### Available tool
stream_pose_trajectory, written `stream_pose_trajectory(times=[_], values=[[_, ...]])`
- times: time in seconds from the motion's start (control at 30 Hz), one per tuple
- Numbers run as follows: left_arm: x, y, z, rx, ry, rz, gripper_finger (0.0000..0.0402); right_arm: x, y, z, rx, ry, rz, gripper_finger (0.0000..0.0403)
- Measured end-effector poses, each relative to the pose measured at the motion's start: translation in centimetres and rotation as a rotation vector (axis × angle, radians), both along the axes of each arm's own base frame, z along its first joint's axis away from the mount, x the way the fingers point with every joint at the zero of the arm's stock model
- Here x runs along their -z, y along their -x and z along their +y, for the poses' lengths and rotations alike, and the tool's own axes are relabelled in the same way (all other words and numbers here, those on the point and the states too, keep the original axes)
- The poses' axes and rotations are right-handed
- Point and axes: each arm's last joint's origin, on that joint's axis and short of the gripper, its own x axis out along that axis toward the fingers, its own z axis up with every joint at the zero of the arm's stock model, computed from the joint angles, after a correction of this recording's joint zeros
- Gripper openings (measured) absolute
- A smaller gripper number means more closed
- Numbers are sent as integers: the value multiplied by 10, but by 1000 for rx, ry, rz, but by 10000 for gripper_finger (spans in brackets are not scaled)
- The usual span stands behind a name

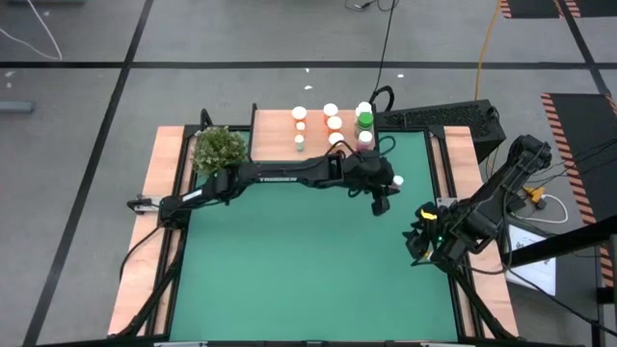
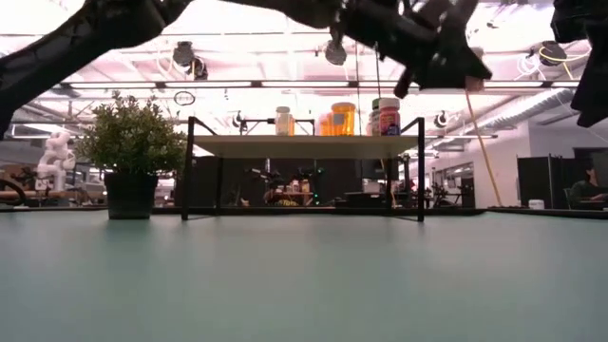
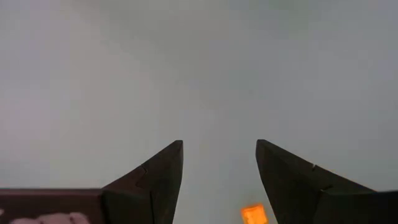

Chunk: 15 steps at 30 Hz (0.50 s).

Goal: Pick and place medicine bottles onto shelf by color
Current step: Put the small pink medicine bottle on the shelf

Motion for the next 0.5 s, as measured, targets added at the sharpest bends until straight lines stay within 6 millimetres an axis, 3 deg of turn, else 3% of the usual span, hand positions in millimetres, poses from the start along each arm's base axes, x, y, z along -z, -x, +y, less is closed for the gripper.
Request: stream_pose_trajectory(times=[0.23, 0.4, 0.5], values=[[-20, 10, -15, 27, 89, 21, 113, -2, 0, -1, -37, 24, -18, 196], [-62, 23, -21, 36, 120, -83, 113, -5, -4, 0, -17, 63, -132, 196], [-77, 30, -23, 42, 119, -114, 113, -9, -8, 1, -5, 104, -229, 196]])
